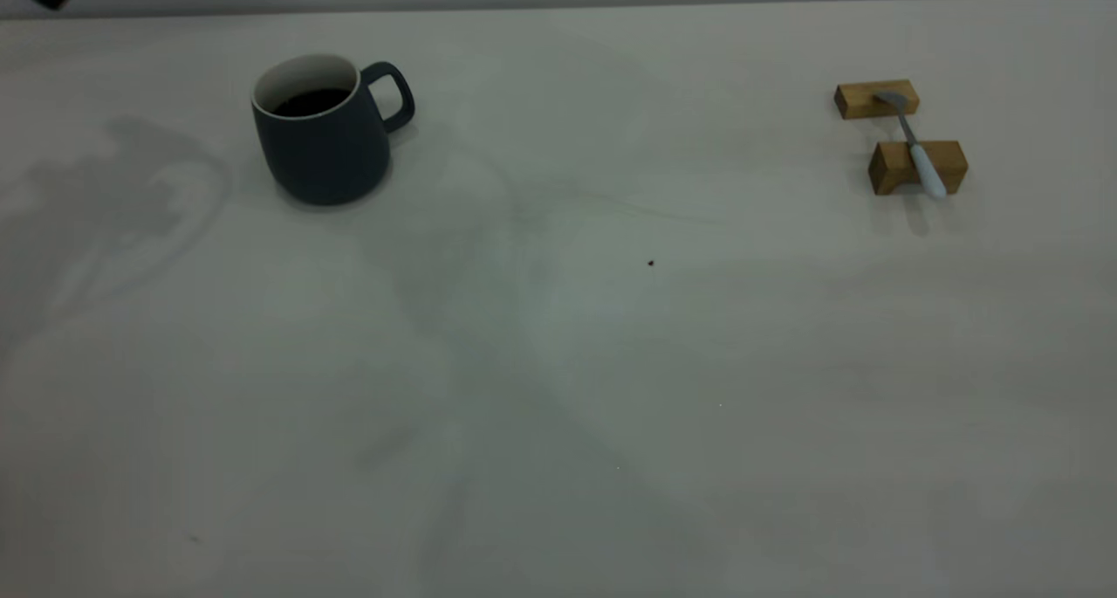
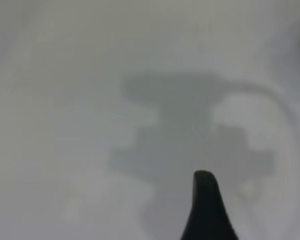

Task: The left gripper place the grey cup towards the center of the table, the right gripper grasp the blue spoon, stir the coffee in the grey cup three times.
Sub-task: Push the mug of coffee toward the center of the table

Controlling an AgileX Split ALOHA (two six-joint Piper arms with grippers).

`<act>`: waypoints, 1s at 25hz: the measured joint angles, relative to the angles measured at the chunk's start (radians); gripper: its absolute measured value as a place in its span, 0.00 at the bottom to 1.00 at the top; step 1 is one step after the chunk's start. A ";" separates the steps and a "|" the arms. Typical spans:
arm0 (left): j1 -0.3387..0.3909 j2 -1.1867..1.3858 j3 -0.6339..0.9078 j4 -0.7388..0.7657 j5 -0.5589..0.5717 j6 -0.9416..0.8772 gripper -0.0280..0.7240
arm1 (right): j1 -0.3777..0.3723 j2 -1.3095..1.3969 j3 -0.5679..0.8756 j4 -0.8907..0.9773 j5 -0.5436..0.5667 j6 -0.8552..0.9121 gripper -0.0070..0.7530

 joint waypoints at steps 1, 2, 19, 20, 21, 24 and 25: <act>-0.011 0.031 -0.030 0.000 -0.001 0.049 0.82 | 0.000 0.000 0.000 0.000 0.000 0.000 0.32; -0.024 0.066 -0.062 -0.001 -0.002 0.108 0.82 | 0.000 0.000 0.000 0.000 0.000 0.000 0.32; -0.158 0.323 -0.149 -0.028 -0.099 0.898 0.82 | 0.000 0.000 0.000 0.001 0.000 0.000 0.32; -0.159 0.327 -0.149 -0.029 -0.093 0.921 0.82 | 0.000 0.000 0.000 0.001 0.000 0.000 0.32; -0.161 0.330 -0.149 -0.032 -0.081 0.944 0.82 | 0.000 0.000 0.000 0.001 0.000 0.000 0.32; -0.170 0.331 -0.149 -0.068 -0.056 1.008 0.82 | 0.000 0.000 0.000 0.001 0.000 0.000 0.32; -0.174 0.331 -0.149 -0.087 -0.054 1.031 0.82 | 0.000 0.000 0.000 0.001 0.000 0.000 0.32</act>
